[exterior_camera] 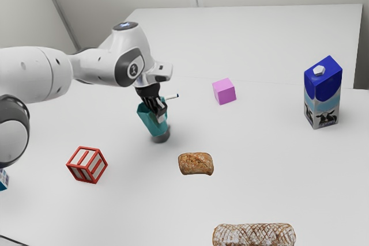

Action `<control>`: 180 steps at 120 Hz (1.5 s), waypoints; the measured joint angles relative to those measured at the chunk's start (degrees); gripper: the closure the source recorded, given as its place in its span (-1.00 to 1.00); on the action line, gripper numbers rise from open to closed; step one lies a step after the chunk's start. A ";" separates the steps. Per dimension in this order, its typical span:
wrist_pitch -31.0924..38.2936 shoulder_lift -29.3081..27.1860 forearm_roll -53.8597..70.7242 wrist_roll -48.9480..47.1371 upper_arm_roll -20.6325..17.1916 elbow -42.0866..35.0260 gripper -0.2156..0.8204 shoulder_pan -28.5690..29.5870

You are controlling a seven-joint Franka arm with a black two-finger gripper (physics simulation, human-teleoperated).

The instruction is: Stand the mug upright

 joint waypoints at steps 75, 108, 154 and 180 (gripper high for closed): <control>3.00 0.79 -0.12 -3.90 -0.01 -1.83 0.70 0.10; 3.12 0.39 -0.44 -4.53 -0.05 -1.84 0.25 0.11; 2.44 -5.40 0.04 -5.39 -0.77 -1.86 -0.08 -0.06; -4.20 -3.31 -0.42 -5.76 -1.39 9.85 -0.33 1.47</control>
